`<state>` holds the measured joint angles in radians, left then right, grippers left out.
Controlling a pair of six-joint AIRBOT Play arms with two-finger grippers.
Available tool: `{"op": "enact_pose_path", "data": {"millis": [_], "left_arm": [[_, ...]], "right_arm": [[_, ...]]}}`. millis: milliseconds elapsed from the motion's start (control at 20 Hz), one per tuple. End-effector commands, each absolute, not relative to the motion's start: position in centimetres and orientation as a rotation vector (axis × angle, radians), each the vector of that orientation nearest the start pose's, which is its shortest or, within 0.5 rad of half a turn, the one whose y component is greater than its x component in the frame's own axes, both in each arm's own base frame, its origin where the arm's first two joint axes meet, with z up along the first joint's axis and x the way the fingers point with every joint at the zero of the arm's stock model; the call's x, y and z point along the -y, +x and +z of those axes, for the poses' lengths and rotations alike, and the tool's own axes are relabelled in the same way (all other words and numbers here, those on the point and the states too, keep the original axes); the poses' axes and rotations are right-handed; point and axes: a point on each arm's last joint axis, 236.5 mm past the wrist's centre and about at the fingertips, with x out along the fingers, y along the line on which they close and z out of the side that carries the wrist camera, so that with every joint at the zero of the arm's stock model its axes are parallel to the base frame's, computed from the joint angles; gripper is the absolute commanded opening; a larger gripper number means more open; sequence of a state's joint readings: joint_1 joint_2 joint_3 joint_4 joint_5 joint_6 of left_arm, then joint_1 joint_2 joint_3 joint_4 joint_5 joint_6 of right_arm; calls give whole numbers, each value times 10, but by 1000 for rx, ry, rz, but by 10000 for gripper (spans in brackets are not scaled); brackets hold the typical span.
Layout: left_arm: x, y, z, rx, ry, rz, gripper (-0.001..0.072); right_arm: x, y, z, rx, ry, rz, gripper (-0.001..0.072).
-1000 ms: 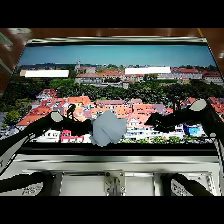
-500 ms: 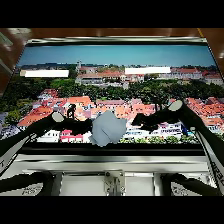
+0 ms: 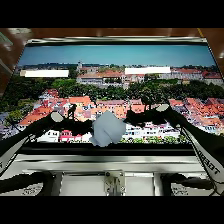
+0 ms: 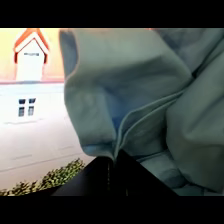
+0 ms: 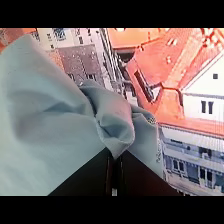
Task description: Fold the shirts.
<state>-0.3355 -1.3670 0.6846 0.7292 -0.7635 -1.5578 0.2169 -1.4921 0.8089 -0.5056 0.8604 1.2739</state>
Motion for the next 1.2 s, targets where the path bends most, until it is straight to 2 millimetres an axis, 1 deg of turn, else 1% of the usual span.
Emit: {"op": "enact_pose_path", "data": {"millis": [0,50,100,150,200,250,300,350,400,450,500,550,600,650,700,750,800,850,950,1000,1100,1150], "left_arm": [[224,283,-105,-1466,-641,-313,41],[219,289,-98,-1433,-586,-328,40],[215,298,-85,-1389,-532,-350,39],[211,312,-63,-1321,-479,-377,39],[207,329,-32,-1234,-436,-402,39],[203,346,3,-1139,-406,-421,39],[200,364,49,-1022,-387,-442,39],[197,377,95,-908,-377,-460,40],[194,385,147,-787,-369,-479,39],[189,388,194,-678,-351,-493,40],[183,386,242,-568,-326,-501,40],[178,382,281,-477,-307,-506,40],[172,374,317,-395,-289,-509,40],[166,364,347,-322,-269,-507,40],[160,354,366,-281,-246,-502,40],[154,344,377,-263,-214,-492,40],[147,334,381,-264,-178,-477,40],[141,325,380,-275,-148,-462,40],[127,308,376,-306,-109,-423,40],[121,299,379,-301,-112,-410,40],[117,282,394,-255,-123,-414,41],[115,274,395,-255,-128,-415,41]], "right_arm": [[-235,340,-88,-1366,748,494,69],[-236,343,-81,-1339,701,536,69],[-237,347,-70,-1297,622,600,69],[-237,352,-55,-1246,548,651,69],[-237,361,-33,-1177,488,689,69],[-237,370,-7,-1110,445,719,69],[-237,381,28,-1022,403,745,69],[-235,392,67,-922,355,760,69],[-232,399,106,-826,314,772,69],[-229,403,152,-718,275,779,69],[-224,404,193,-620,246,781,69],[-221,399,234,-529,221,783,69],[-217,393,266,-459,193,777,69],[-212,384,295,-401,176,766,69],[-205,376,315,-360,162,748,69],[-197,366,332,-326,144,722,69],[-190,357,342,-306,126,696,69],[-179,347,349,-293,98,661,69],[-161,327,357,-289,61,600,69],[-155,317,361,-288,54,583,69],[-152,294,368,-283,48,591,69],[-152,283,368,-292,46,599,69]]}}
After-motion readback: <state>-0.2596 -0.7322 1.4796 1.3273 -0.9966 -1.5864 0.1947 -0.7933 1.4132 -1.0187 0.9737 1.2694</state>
